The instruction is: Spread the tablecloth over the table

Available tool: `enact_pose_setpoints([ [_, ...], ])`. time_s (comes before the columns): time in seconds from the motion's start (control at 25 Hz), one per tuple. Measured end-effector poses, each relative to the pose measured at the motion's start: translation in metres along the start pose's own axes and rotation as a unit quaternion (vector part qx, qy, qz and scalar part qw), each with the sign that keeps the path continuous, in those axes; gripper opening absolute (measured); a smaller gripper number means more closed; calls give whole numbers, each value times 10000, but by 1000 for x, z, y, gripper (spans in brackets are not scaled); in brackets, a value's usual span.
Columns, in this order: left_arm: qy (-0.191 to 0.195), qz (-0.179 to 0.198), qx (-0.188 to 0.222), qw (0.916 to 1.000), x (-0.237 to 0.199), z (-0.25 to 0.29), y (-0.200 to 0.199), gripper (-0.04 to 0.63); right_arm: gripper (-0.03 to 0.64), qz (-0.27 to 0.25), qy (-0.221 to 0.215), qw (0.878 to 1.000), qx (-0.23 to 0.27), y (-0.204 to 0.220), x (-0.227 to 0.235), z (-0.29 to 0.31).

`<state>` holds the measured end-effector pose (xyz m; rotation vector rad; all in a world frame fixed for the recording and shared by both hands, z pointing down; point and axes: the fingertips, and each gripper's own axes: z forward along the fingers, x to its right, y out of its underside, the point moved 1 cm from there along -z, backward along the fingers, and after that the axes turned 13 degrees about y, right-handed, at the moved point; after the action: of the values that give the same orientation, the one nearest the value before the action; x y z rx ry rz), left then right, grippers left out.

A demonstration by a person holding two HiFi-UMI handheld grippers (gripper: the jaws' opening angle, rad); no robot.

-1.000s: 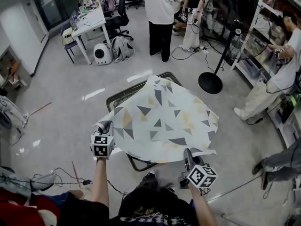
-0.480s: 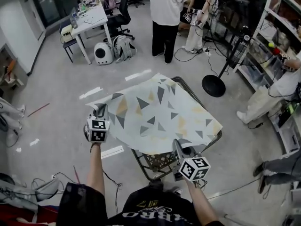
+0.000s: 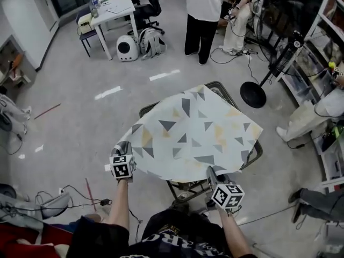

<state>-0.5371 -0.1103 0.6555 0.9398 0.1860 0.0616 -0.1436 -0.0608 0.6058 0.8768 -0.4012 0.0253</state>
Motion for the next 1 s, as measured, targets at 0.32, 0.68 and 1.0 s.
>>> enact_pose_setpoints([
  [0.32,221,-362,-240,9988,-11,16,48,58,29,691,761,9947,62,34,35,-4],
  [0.68,670,-392,-556,9954,-7,48,95,54,34,1362,1479,9795,93,97,58,-4],
  [1.0,810,-538,-1228,9877,18,59,120,112,78,1076,1752,9775,-461,108,77,-19],
])
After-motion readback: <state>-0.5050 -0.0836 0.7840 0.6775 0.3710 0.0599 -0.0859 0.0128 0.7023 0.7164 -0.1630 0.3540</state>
